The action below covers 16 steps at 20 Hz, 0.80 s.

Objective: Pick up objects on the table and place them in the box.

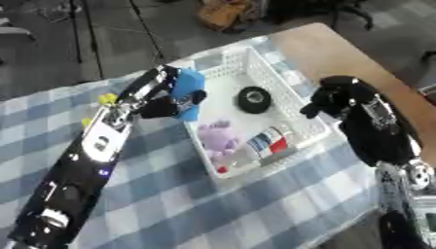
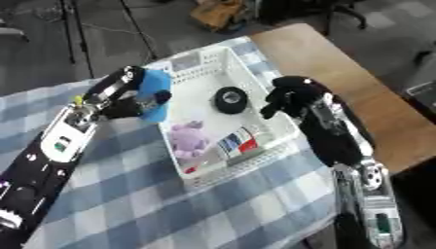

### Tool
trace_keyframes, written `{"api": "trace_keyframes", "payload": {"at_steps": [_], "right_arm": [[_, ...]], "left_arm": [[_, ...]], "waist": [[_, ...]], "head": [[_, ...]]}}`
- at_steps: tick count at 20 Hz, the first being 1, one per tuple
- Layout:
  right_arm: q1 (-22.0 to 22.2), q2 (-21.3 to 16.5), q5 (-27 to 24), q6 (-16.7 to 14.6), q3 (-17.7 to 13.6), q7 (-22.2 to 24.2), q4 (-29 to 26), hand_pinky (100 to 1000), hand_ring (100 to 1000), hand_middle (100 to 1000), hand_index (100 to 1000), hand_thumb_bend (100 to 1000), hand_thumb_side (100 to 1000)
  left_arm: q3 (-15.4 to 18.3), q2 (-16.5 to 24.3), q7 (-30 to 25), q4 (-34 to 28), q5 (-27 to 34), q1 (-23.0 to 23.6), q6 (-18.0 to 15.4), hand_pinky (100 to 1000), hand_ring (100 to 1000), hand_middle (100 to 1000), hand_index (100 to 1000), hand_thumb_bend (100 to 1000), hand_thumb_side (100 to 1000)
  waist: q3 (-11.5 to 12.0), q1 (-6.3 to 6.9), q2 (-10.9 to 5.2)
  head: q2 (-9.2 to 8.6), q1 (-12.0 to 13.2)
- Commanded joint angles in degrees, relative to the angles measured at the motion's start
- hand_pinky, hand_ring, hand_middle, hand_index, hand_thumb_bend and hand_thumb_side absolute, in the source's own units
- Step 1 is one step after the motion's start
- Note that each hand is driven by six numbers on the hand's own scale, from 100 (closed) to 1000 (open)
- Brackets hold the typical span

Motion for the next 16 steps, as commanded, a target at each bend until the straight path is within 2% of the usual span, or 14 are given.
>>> {"api": "trace_keyframes", "payload": {"at_steps": [1, 5, 6, 9, 11, 12, 13, 14, 15, 16], "right_arm": [[-0.5, 0.4, -0.3, 0.7, 0.1, -0.8, -2.2, 642, 522, 560, 775, 100, 778], [-0.5, 0.6, -0.4, 1.0, 0.2, -0.8, -2.7, 633, 506, 555, 772, 100, 777], [-0.5, 0.6, -0.4, 1.1, 0.3, -0.7, -2.7, 633, 505, 554, 771, 100, 778], [-0.5, 0.5, -0.5, 1.1, 0.2, -0.6, -2.8, 633, 505, 552, 771, 100, 777], [-0.5, 0.4, -0.4, 1.1, 0.1, -0.6, -2.8, 634, 505, 551, 769, 100, 779], [-0.4, 0.3, -0.3, 1.1, 0.1, -0.5, -2.7, 635, 505, 555, 767, 100, 781], [-0.4, 0.2, -0.3, 1.0, 0.0, -0.5, -2.7, 635, 505, 555, 767, 100, 781], [-0.4, 0.1, -0.2, 0.9, -0.1, -0.5, -2.6, 635, 504, 557, 768, 100, 782], [-0.4, 0.0, -0.1, 0.8, -0.2, -0.5, -2.5, 635, 504, 557, 768, 100, 782], [-0.3, -0.1, 0.0, 0.7, -0.4, -0.6, -2.5, 636, 503, 557, 767, 100, 783]], "left_arm": [[-0.4, 0.4, 1.1, -0.4, 1.7, -1.3, -0.7, 469, 532, 526, 680, 607, 728], [-0.7, 0.5, 0.3, -0.1, -0.8, -1.0, -1.4, 484, 550, 535, 689, 629, 712], [-0.7, 0.5, 0.3, -0.2, -1.5, -1.0, -1.7, 494, 565, 565, 708, 661, 693], [-0.5, 0.6, 0.9, -0.5, -3.3, -0.9, -2.1, 497, 572, 590, 717, 660, 692], [-0.4, 1.1, 1.7, -1.0, -3.9, -0.7, -2.0, 503, 577, 597, 719, 663, 695], [-0.2, 1.8, 2.6, -1.6, -4.7, -0.6, -1.8, 522, 601, 646, 748, 692, 684], [0.1, 2.7, 4.0, -2.4, -5.9, -0.4, -1.6, 522, 601, 646, 748, 692, 684], [0.2, 3.8, 5.4, -3.5, -7.5, -0.2, -1.6, 576, 651, 706, 786, 738, 673], [0.6, 5.3, 7.3, -5.2, -10.5, 0.1, -1.7, 576, 651, 706, 786, 738, 673], [0.9, 6.8, 9.1, -7.1, -14.3, 0.5, -1.9, 694, 743, 779, 856, 896, 638]], "waist": [[-0.3, -0.06, -6.63], [-0.5, 0.05, -6.71], [-0.5, 0.06, -6.71], [-0.5, 0.04, -6.68], [-0.2, 0.02, -6.66], [0.0, 0.01, -6.67], [0.3, 0.00, -6.67], [0.6, -0.02, -6.70], [1.0, -0.03, -6.70], [1.4, -0.05, -6.71]], "head": [[-0.56, 0.2], [-0.63, -0.1], [-0.61, -0.2], [-0.59, -0.2], [-0.51, -0.3], [-0.48, -0.4], [-0.44, -0.5], [-0.43, -0.8], [-0.46, -1.0], [-0.53, -1.4]]}}
